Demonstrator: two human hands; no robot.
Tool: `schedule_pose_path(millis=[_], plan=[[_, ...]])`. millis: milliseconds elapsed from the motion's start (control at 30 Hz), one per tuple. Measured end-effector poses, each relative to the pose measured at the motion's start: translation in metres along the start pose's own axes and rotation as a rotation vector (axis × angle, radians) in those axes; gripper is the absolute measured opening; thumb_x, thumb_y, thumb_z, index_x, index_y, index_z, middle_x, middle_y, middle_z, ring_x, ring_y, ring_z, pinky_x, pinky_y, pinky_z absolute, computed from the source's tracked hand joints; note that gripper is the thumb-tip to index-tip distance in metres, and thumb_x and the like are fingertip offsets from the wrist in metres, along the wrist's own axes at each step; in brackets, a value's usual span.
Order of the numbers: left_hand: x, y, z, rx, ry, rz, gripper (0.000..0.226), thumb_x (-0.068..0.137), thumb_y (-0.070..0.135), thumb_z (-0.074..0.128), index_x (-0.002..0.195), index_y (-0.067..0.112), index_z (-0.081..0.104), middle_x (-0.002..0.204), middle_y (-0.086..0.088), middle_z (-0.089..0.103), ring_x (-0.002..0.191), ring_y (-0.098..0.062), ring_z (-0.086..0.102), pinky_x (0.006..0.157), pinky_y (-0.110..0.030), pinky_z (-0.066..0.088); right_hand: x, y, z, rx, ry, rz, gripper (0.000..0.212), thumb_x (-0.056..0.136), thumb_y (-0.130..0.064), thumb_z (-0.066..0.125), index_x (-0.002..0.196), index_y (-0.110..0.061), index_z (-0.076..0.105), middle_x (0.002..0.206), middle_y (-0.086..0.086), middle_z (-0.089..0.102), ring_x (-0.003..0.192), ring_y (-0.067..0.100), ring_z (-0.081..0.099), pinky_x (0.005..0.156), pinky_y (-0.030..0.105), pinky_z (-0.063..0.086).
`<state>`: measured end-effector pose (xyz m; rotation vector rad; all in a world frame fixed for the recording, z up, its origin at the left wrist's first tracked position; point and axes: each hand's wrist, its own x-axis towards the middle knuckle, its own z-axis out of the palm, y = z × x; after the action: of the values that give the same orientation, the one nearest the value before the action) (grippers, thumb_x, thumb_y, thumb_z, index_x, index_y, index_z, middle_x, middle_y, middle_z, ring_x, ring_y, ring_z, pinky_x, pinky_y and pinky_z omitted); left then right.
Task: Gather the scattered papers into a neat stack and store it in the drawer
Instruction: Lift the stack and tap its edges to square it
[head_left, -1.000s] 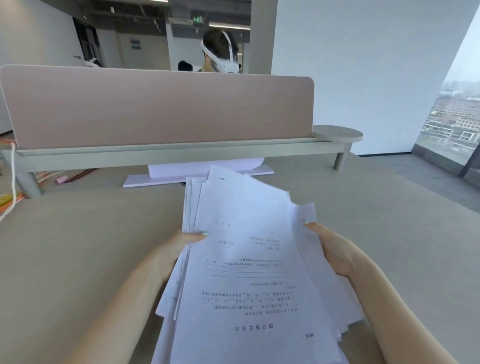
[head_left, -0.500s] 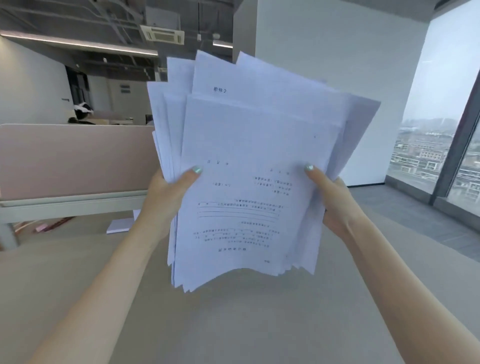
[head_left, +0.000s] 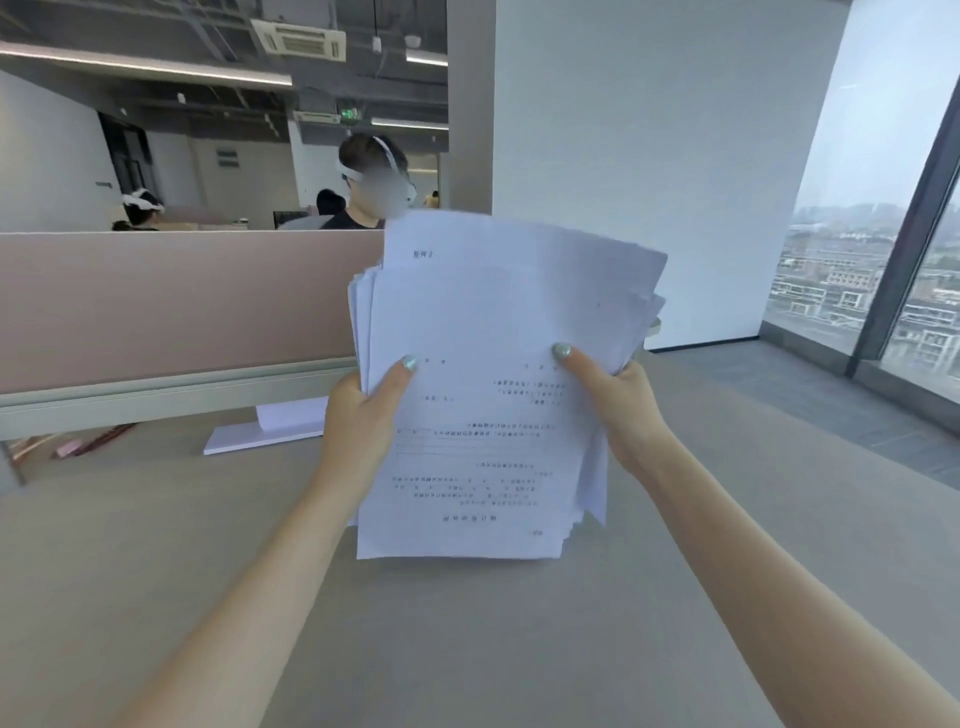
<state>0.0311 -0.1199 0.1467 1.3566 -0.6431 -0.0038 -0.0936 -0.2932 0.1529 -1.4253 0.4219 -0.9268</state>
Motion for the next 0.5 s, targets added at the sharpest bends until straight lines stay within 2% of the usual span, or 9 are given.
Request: schedule_pose_path(millis=[67, 133, 200, 267, 333, 433, 500], plan=[[0.002, 0.01, 0.002, -0.049, 0.026, 0.072, 0.016, 0.088, 0.029, 0.058, 0.073, 0.036, 0.061, 0.075, 0.025, 0.062, 0.057, 0.021, 0.058, 0.051, 0.001, 0.04, 0.003, -0.015, 0.006, 0.006, 0.014, -0.076, 0.007, 0.078, -0.027, 0.073, 0.079, -0.022, 0.067, 0.077, -0.014, 0.073, 0.074, 0.005, 0.07, 0.071, 0.023, 0.054], [0.008, 0.021, 0.0, -0.127, 0.064, 0.11, 0.016, 0.088, 0.027, 0.058, 0.075, 0.035, 0.062, 0.073, 0.027, 0.065, 0.066, 0.018, 0.061, 0.061, -0.002, 0.046, 0.004, -0.03, 0.009, 0.004, 0.013, -0.127, 0.009, 0.08, -0.029, 0.071, 0.079, -0.021, 0.067, 0.07, -0.017, 0.073, 0.068, 0.0, 0.07, 0.065, 0.018, 0.054], [0.012, 0.02, -0.009, -0.168, 0.082, 0.08, 0.014, 0.088, 0.029, 0.058, 0.077, 0.033, 0.065, 0.08, 0.023, 0.068, 0.081, 0.005, 0.065, 0.076, -0.015, 0.051, 0.005, -0.03, 0.008, -0.021, 0.012, -0.128, 0.02, 0.082, -0.035, 0.067, 0.085, -0.015, 0.067, 0.079, -0.012, 0.075, 0.077, 0.005, 0.071, 0.072, 0.023, 0.056], [0.012, 0.004, -0.021, -0.149, 0.057, 0.009, 0.011, 0.088, 0.033, 0.057, 0.081, 0.032, 0.066, 0.088, 0.017, 0.069, 0.091, -0.006, 0.065, 0.084, -0.027, 0.051, 0.003, -0.014, 0.003, -0.075, 0.001, -0.079, 0.031, 0.084, -0.042, 0.062, 0.094, -0.012, 0.067, 0.096, -0.004, 0.074, 0.091, 0.012, 0.07, 0.083, 0.029, 0.055], [0.005, -0.023, -0.03, -0.075, -0.005, -0.089, 0.007, 0.086, 0.037, 0.059, 0.086, 0.034, 0.065, 0.092, 0.017, 0.068, 0.093, -0.008, 0.064, 0.083, -0.029, 0.049, -0.003, 0.015, -0.004, -0.147, -0.034, 0.003, 0.035, 0.087, -0.046, 0.056, 0.093, -0.014, 0.067, 0.093, -0.009, 0.073, 0.088, 0.008, 0.069, 0.079, 0.025, 0.053], [-0.012, -0.063, -0.038, 0.036, -0.077, -0.216, 0.006, 0.086, 0.031, 0.061, 0.088, 0.036, 0.061, 0.087, 0.023, 0.064, 0.091, -0.007, 0.062, 0.073, -0.023, 0.045, -0.016, 0.055, -0.006, -0.208, -0.063, 0.116, 0.039, 0.091, -0.047, 0.048, 0.082, -0.014, 0.066, 0.076, -0.017, 0.069, 0.069, -0.003, 0.066, 0.062, 0.012, 0.048], [-0.023, -0.081, -0.042, 0.069, -0.082, -0.232, 0.009, 0.087, 0.026, 0.059, 0.087, 0.034, 0.064, 0.082, 0.023, 0.07, 0.092, -0.008, 0.065, 0.075, -0.026, 0.049, -0.022, 0.073, -0.002, -0.203, -0.063, 0.143, 0.05, 0.093, -0.046, 0.045, 0.088, 0.001, 0.061, 0.08, -0.009, 0.062, 0.072, 0.006, 0.059, 0.068, 0.018, 0.043]])
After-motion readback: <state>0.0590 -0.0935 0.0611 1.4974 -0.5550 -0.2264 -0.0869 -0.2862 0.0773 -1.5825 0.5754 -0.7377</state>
